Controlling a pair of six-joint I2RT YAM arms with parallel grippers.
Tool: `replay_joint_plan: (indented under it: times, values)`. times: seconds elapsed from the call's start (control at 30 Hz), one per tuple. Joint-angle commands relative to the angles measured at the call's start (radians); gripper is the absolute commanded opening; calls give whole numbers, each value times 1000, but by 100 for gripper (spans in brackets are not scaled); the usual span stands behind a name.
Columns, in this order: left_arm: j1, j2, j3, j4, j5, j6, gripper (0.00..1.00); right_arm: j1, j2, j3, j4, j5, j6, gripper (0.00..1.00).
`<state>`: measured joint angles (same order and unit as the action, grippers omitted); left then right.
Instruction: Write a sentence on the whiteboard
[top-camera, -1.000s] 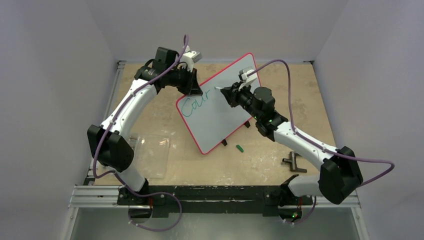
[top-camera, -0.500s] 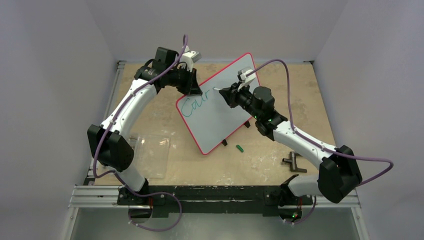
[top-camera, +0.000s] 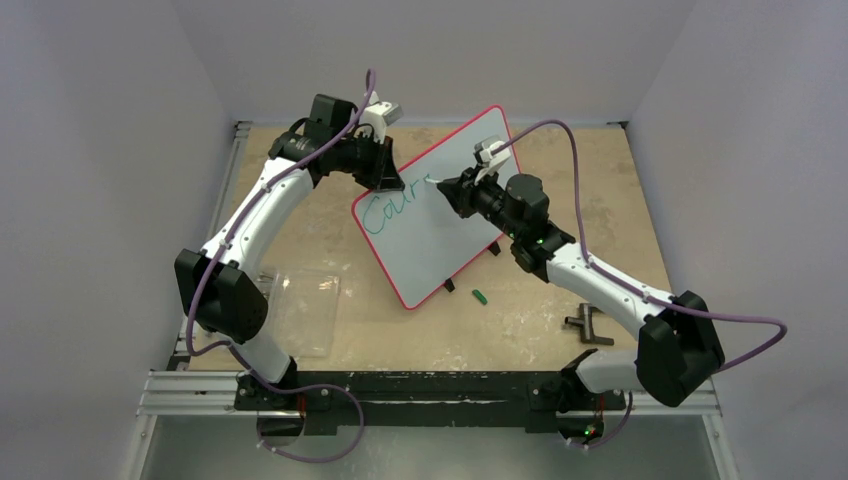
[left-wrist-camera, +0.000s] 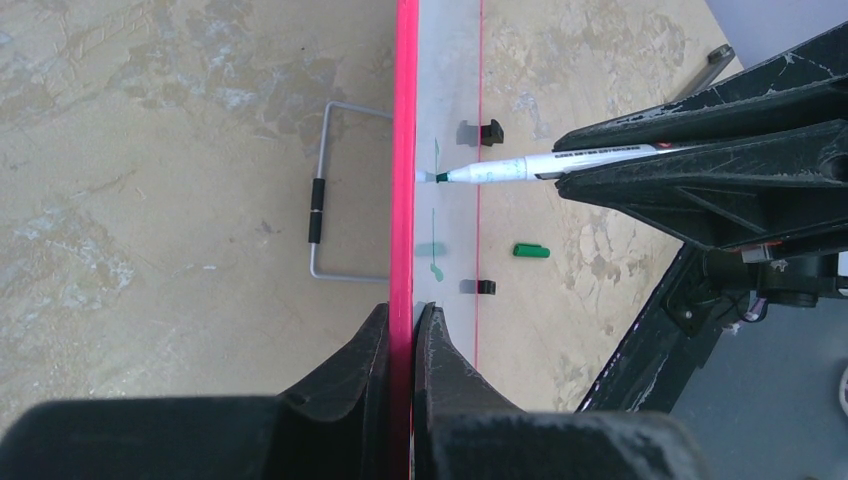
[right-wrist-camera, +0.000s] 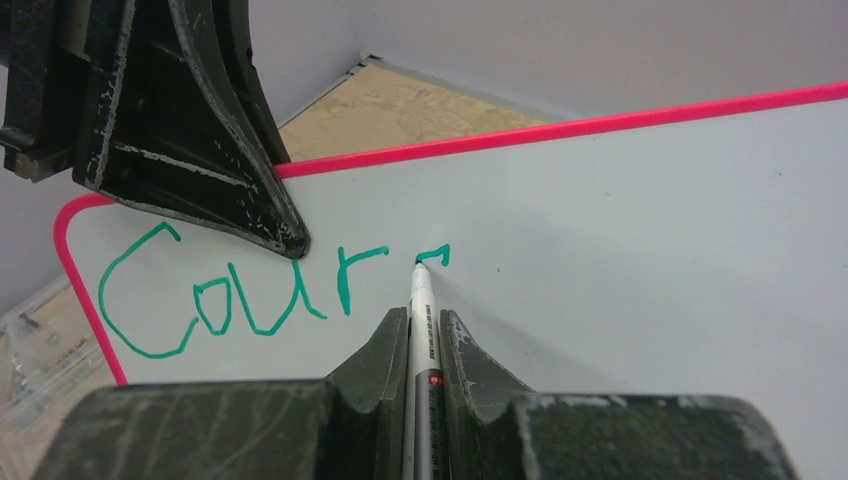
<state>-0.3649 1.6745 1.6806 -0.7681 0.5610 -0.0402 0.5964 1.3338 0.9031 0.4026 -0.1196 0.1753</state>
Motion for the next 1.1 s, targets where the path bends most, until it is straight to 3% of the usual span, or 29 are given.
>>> replay_joint_plan:
  times: [0.0,1.07]
  values:
    - [3,18,6,-51,-217,122,0,5,-14,-24,-50,15,-5,0]
    - [3,8,2,-48,-212,118,0,2,14,76,-75,110,-1,0]
